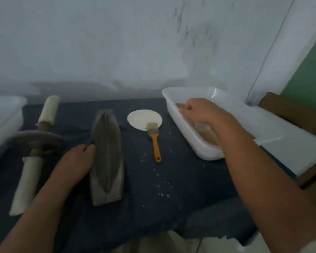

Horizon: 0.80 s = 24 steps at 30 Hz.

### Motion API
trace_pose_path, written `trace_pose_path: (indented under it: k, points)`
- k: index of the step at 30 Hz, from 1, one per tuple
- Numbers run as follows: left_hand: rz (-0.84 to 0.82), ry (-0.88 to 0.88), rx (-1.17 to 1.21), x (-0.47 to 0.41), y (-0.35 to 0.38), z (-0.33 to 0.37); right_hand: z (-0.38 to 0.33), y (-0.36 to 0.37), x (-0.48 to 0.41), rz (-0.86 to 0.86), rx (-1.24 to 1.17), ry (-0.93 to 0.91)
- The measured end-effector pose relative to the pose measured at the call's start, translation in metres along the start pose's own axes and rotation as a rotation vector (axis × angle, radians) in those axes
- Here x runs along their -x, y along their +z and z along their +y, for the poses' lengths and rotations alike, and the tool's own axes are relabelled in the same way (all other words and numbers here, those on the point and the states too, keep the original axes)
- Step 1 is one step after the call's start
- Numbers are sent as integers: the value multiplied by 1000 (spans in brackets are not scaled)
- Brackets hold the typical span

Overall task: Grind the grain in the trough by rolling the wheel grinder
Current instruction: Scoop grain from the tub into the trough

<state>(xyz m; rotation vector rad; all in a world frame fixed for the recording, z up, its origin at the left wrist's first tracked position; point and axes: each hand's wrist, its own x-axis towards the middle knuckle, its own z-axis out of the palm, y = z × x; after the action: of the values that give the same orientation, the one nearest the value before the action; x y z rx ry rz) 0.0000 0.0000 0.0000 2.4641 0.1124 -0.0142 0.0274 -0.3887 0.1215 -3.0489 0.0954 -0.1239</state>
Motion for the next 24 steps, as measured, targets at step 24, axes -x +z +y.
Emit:
trace_pose_path:
  k: [24]
  points:
    - [18,23,56,7,-2,-2,112,-80,46,-560,120,360]
